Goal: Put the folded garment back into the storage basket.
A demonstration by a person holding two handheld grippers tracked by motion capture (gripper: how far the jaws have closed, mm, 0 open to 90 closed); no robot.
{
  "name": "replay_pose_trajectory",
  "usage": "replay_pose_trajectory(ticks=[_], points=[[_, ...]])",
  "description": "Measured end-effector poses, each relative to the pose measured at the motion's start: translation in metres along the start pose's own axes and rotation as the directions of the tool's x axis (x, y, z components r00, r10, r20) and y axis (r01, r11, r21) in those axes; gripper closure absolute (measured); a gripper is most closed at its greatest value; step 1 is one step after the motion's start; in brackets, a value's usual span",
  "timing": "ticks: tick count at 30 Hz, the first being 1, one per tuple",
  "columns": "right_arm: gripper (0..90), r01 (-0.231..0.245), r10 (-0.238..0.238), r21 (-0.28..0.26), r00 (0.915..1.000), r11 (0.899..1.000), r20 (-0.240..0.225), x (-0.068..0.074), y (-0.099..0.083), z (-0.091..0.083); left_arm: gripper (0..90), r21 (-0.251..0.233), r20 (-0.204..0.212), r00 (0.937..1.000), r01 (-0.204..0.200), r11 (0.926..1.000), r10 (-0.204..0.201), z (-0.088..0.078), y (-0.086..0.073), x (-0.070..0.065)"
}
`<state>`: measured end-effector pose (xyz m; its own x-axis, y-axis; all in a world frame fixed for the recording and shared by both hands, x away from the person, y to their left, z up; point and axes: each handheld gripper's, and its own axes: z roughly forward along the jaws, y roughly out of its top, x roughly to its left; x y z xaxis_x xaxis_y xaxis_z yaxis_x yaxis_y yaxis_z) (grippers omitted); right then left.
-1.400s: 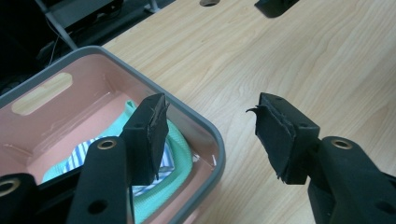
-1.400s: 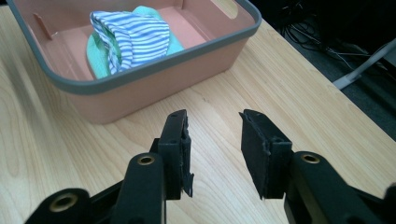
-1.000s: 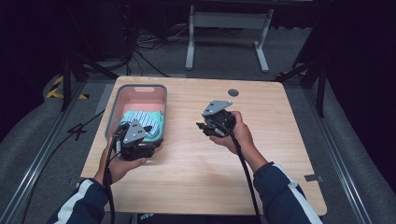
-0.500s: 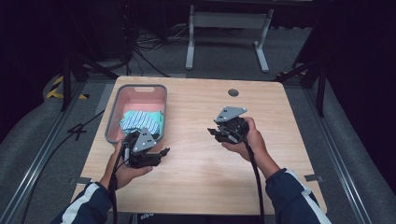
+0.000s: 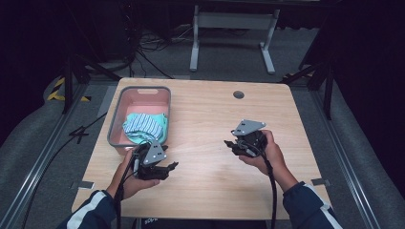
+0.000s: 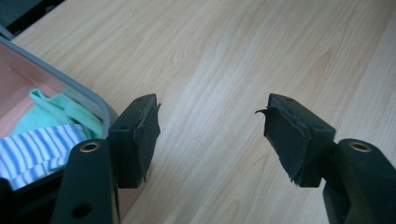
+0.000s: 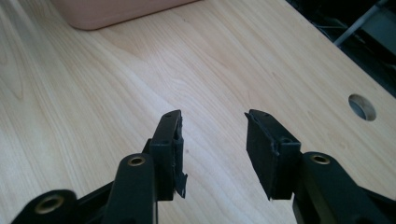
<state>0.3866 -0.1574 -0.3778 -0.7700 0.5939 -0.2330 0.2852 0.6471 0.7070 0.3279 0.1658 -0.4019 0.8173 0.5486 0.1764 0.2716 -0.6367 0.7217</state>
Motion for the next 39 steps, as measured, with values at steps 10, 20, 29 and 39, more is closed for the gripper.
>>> replay_pose_trajectory(ticks=[10,20,29,39], points=[[52.1,0.002,-0.002,0.008,1.0000,1.000,0.008,-0.001,-0.028,-0.007,31.1,0.050,0.023,0.9994,-0.029,0.9984,0.027,0.014,-0.010,-0.007],[45.3,-0.008,0.008,0.013,0.9998,1.000,0.017,0.000,-0.058,-0.013,28.0,0.081,0.049,0.9981,-0.043,0.9958,0.039,0.024,-0.023,-0.009],[38.7,-0.045,0.043,0.049,0.9984,0.998,0.036,-0.004,-0.097,-0.014,24.1,0.099,0.056,0.9984,-0.014,0.9950,0.009,0.029,-0.037,-0.008],[30.7,-0.161,0.159,0.047,0.9865,0.986,0.038,-0.011,-0.147,-0.024,18.8,0.104,0.097,0.9940,0.041,0.9938,-0.051,0.030,-0.063,-0.006]])
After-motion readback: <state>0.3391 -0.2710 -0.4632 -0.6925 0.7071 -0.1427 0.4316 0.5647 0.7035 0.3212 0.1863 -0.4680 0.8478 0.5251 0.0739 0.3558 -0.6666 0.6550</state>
